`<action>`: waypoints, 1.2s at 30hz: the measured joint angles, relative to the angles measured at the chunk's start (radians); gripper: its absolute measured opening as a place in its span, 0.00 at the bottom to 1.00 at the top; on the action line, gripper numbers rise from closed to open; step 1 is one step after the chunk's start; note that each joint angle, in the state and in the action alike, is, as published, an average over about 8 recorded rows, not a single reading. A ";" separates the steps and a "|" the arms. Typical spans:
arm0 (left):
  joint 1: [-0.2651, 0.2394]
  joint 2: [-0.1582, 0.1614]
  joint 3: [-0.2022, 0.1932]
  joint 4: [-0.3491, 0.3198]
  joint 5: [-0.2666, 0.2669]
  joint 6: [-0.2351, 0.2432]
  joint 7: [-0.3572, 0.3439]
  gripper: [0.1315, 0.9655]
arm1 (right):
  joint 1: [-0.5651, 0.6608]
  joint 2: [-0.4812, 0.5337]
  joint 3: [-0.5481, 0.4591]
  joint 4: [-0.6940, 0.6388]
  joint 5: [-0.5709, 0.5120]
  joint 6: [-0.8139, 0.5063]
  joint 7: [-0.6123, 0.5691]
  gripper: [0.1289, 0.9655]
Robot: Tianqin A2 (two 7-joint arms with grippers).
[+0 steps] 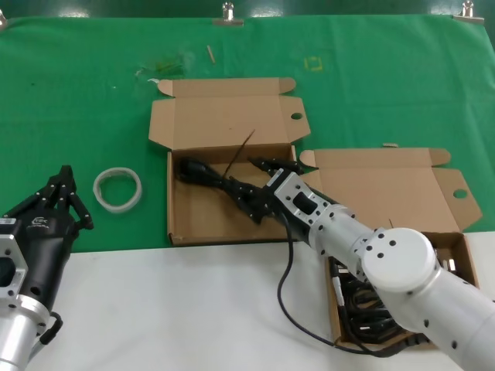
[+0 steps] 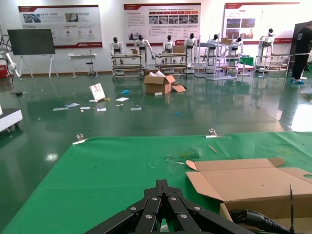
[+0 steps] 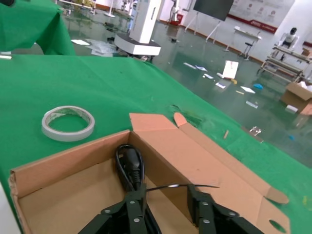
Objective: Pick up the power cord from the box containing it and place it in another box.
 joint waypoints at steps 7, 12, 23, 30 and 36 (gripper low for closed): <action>0.000 0.000 0.000 0.000 0.000 0.000 0.000 0.01 | -0.032 0.133 -0.013 0.241 0.101 0.079 0.009 0.27; 0.000 0.000 0.000 0.000 0.000 0.000 0.000 0.01 | -0.127 0.225 0.155 0.443 0.195 0.024 -0.030 0.39; 0.000 0.000 0.000 0.000 0.000 0.000 0.000 0.04 | -0.204 0.255 0.269 0.532 0.246 -0.013 -0.056 0.66; 0.000 0.000 0.000 0.000 0.000 0.000 0.000 0.06 | -0.250 0.235 0.322 0.545 0.218 -0.006 -0.040 0.83; 0.000 0.000 0.000 0.000 0.000 0.000 0.000 0.15 | -0.293 0.217 0.373 0.559 0.191 0.000 -0.024 0.87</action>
